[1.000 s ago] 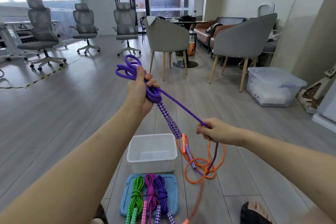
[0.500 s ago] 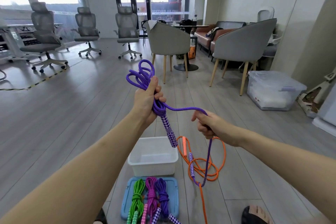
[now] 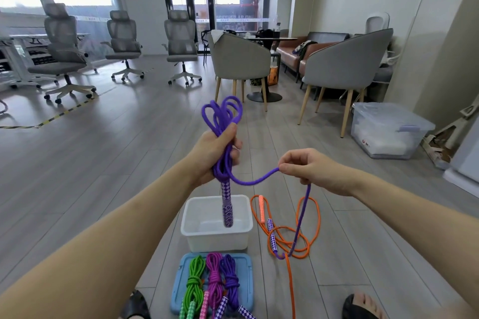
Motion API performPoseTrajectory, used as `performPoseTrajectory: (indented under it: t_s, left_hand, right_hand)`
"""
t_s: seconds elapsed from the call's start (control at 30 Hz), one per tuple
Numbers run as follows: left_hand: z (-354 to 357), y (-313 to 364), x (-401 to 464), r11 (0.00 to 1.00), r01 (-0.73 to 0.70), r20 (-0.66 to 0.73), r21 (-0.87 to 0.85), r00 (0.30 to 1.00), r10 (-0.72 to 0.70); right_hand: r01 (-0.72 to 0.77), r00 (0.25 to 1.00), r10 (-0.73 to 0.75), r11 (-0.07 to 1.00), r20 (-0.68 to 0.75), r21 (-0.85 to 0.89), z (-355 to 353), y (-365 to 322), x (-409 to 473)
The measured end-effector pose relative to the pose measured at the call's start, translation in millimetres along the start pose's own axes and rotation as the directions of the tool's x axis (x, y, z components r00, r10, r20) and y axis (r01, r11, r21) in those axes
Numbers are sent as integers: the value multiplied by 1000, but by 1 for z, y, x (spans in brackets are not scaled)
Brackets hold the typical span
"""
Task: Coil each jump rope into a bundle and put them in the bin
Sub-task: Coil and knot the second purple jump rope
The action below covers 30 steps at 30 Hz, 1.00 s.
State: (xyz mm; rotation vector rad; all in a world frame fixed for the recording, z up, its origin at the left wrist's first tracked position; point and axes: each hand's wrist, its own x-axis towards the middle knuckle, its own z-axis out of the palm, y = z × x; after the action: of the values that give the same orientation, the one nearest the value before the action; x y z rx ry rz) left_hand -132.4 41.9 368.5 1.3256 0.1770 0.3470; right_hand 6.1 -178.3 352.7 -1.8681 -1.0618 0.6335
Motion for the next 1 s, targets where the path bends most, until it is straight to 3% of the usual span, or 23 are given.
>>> performPoseTrajectory:
  t_s: [0.1, 0.23, 0.5, 0.63, 0.8, 0.9, 1.0]
  left_hand:
    - [8, -11, -5, 988, 78, 119, 135, 988, -94]
    - [14, -17, -9, 978, 140, 234, 152, 957, -174]
    - [27, -23, -13, 968, 200, 260, 153, 937, -235]
    - [22, -22, -10, 946, 260, 219, 195, 928, -300]
    - [15, -10, -6, 901, 255, 253, 351, 901, -353]
    - [9, -8, -3, 940, 237, 259, 243, 919, -299]
    - [7, -9, -1, 979, 202, 274, 31, 940, -203]
  right_hand:
    - [59, 997, -63, 994, -40, -95, 10, -9, 2]
    - [138, 986, -149, 979, -71, -150, 22, -19, 7]
    - [192, 959, -232, 954, -163, -230, 38, -10, 22]
    - [217, 944, -289, 908, -161, -358, 38, -5, 24]
    - [241, 912, -386, 776, -137, -584, 29, -10, 24]
    - [221, 938, -327, 823, -117, -523, 28, -7, 24]
    - [128, 971, -194, 918, -142, -376, 26, -1, 25]
